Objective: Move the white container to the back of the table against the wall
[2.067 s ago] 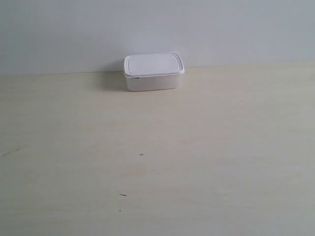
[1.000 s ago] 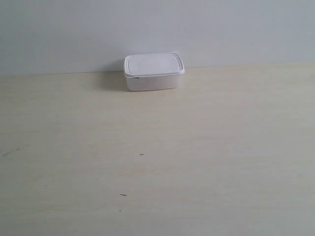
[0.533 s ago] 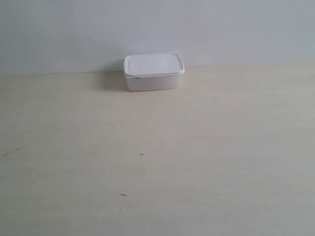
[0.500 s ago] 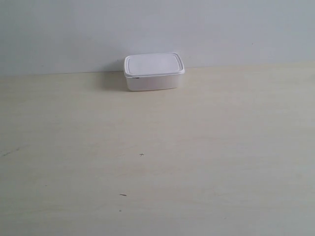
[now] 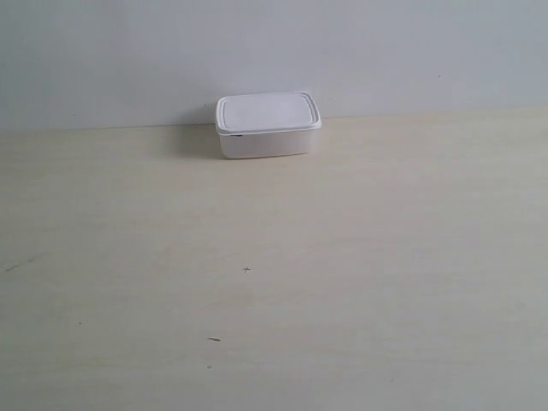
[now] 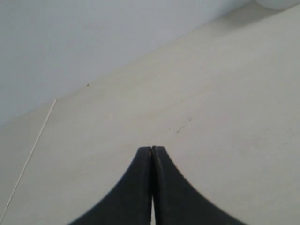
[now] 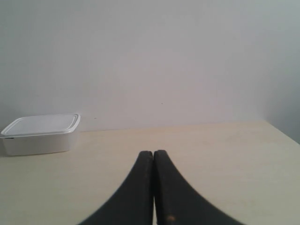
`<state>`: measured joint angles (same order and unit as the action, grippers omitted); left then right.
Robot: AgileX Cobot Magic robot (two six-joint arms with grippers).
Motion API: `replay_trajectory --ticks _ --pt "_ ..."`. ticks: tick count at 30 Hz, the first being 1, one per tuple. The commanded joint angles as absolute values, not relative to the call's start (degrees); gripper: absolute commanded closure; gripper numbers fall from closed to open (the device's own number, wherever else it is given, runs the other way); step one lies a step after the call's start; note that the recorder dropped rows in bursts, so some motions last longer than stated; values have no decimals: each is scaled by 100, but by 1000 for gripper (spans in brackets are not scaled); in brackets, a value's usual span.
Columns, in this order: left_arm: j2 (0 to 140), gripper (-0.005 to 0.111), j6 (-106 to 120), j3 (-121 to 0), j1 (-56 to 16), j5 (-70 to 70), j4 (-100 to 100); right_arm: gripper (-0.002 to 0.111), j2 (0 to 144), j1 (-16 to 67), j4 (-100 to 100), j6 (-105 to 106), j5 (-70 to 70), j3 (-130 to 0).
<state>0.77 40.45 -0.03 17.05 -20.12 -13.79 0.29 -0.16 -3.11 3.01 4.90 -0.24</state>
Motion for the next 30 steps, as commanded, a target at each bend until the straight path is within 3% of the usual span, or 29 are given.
replay_trajectory --ticks 1,30 --pt "47 107 4028 0 1711 -2193 -1420 108 0 -44 -261 294 462 0" --pt "47 107 4018 0 1711 -2134 -626 108 0 -44 -271 294 463 0"
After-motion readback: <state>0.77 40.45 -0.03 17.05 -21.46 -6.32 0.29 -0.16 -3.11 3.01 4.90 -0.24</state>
